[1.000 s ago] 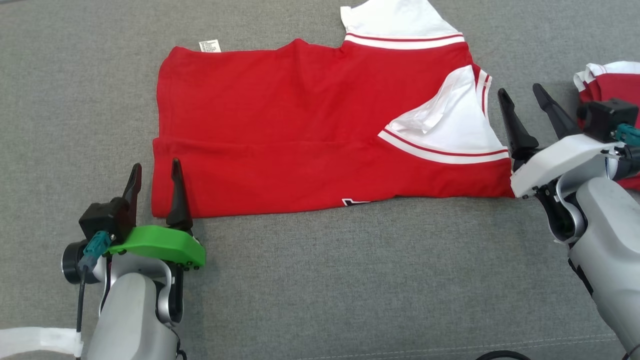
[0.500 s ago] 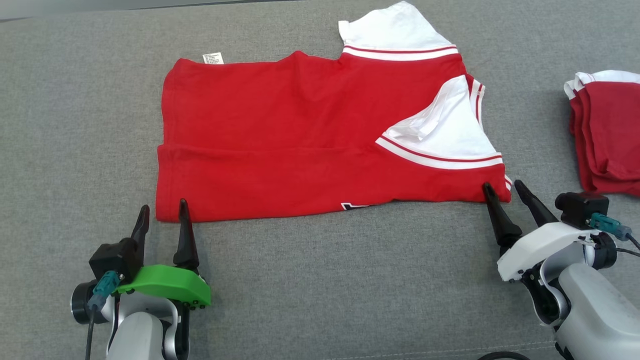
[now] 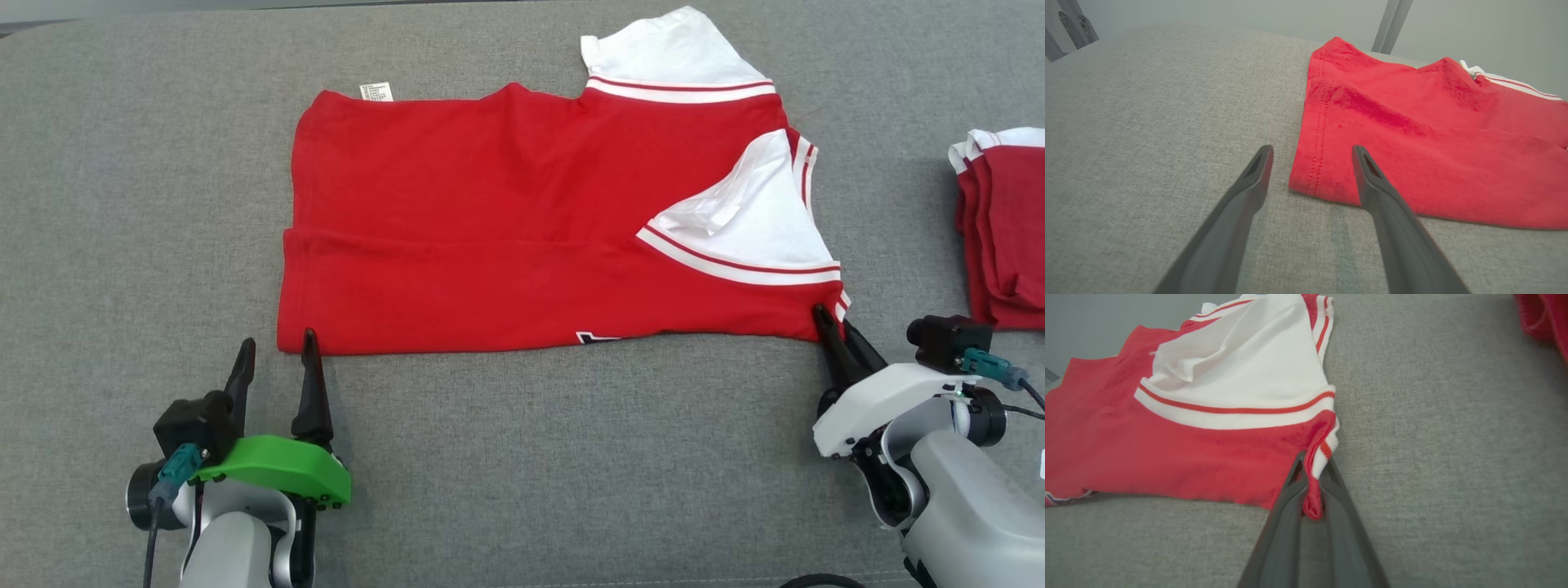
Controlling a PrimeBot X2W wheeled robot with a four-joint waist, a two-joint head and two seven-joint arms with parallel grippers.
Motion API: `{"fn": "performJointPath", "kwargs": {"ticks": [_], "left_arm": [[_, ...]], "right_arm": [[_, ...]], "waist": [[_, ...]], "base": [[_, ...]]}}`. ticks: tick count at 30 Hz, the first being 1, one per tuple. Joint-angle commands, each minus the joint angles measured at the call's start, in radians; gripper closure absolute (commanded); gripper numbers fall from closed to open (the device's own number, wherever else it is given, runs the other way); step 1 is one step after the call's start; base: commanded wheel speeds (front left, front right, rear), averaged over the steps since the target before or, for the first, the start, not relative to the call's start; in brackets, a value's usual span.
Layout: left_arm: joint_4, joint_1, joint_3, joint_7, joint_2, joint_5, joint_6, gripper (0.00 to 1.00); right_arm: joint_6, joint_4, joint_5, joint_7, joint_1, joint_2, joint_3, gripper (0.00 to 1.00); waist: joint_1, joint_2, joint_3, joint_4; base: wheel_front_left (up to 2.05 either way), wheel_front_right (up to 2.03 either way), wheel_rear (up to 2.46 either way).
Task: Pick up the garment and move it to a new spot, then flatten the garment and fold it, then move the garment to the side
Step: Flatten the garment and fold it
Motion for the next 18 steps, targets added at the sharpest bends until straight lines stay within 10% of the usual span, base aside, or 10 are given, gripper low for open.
{"fn": "performJointPath", "kwargs": {"ticks": [1, 18], "left_arm": [[0.007, 0.005, 0.000, -0.003, 0.005, -0.012, -0.009, 0.00], [0.191, -0.132, 0.059, -0.003, 0.005, -0.074, -0.081, 0.00]], "right_arm": [[-0.002, 0.000, 0.001, 0.003, 0.008, -0.011, -0.004, 1.00], [-0.002, -0.127, -0.017, 0.002, -0.016, -0.024, -0.009, 1.00]], "waist": [[0.0000, 0.0000, -0.001, -0.001], [0.0000, 0.0000, 0.053, -0.038]], "base": [[0.00, 0.00, 0.00], [0.00, 0.00, 0.00]]}}
